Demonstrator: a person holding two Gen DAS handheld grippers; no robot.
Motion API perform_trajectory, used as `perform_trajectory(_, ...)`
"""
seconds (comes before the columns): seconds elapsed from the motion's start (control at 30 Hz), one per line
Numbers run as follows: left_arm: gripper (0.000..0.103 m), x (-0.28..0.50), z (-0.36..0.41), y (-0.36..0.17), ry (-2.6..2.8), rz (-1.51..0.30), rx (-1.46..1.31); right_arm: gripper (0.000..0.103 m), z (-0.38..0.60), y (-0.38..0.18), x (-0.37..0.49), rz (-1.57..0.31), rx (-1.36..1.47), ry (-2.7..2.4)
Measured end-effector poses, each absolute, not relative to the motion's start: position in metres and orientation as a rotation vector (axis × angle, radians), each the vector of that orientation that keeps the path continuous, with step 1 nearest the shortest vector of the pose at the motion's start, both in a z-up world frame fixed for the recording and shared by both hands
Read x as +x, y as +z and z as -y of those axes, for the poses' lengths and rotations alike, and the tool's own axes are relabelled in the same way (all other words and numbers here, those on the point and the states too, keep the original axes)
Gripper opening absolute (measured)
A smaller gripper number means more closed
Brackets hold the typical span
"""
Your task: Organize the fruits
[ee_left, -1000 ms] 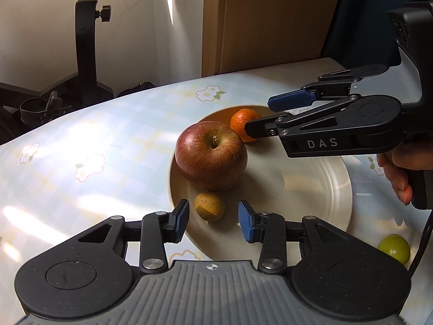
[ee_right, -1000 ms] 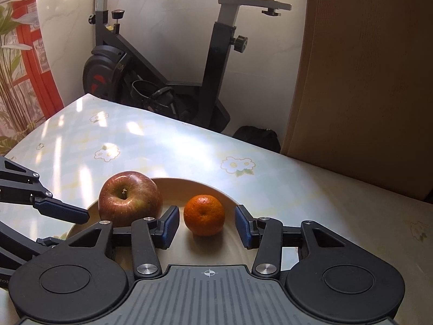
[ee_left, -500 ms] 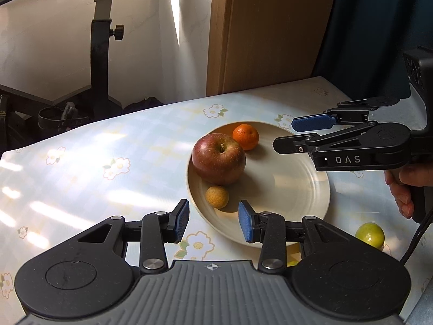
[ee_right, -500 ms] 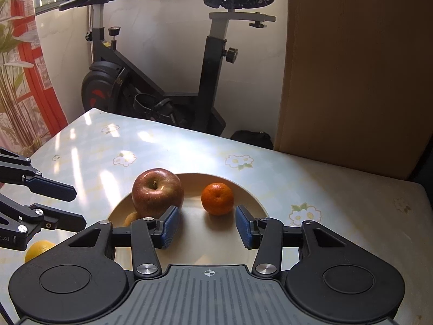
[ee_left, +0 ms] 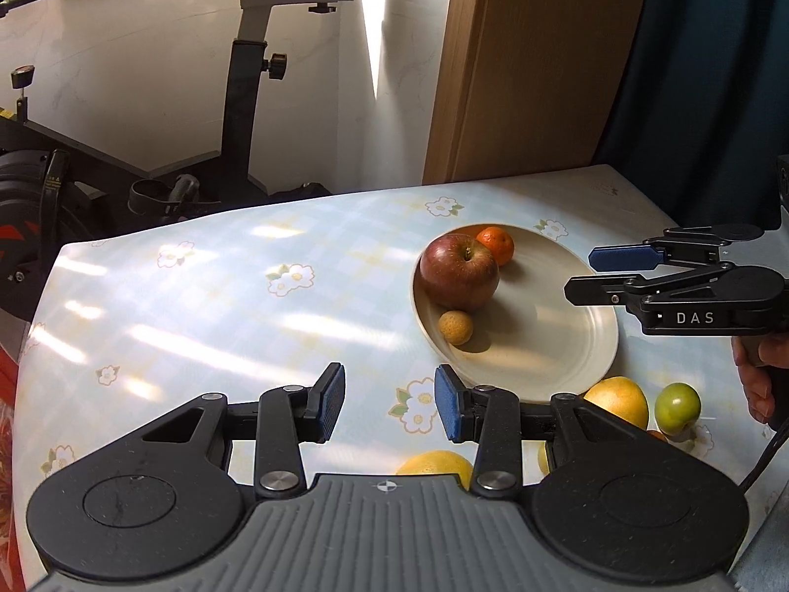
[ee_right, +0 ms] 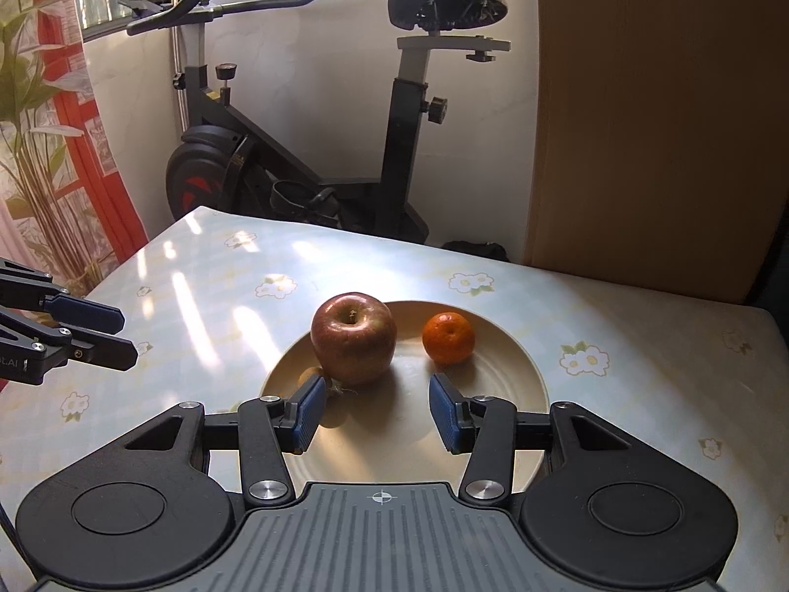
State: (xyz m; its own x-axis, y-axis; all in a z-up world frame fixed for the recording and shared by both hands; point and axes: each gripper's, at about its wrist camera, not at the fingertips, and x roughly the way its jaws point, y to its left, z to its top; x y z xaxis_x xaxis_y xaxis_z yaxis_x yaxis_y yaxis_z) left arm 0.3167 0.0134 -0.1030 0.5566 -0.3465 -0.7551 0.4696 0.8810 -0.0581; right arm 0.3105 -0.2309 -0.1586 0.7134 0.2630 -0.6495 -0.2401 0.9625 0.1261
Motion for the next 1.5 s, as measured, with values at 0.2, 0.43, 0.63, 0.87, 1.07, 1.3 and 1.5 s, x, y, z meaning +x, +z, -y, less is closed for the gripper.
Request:
perform_trajectory(0.2, 0.042, 0.307, -0.042, -0.103, -0.449, -0.855, 0.122, 0.043, 0.226, -0.160, 0.291, -0.720, 0.053, 0.273)
perform_trajectory(0.43, 0.042, 0.283, -0.059, -0.110, -0.459, -0.851, 0.070, 0.043, 0.214, -0.163, 0.254, -0.702, 0.047, 0.276)
perform_trajectory(0.63, 0.042, 0.250, -0.053, -0.119, -0.462, -0.823, 0.090, 0.044, 0.215, -0.171, 0.217, -0.727, 0.060, 0.258)
perform_trajectory(0.87, 0.042, 0.219, -0.052, -0.132, -0.481, -0.828, -0.020, 0.044, 0.209, -0.181, 0.171, -0.736, 0.025, 0.250)
perform_trajectory(1.07, 0.042, 0.201, -0.044, -0.150, -0.537, -0.850, -0.011, 0.044, 0.191, -0.187, 0.138, -0.751, -0.038, 0.287)
perform_trajectory(1.3, 0.042, 0.186, -0.035, -0.162, -0.621, -0.852, -0.002, 0.045, 0.178, -0.187, 0.118, -0.753, -0.071, 0.309)
perform_trajectory(1.5, 0.042, 0.188, -0.022, -0.168, -0.672, -0.861, -0.019, 0.046, 0.174, -0.192, 0.110, -0.787, -0.088, 0.324)
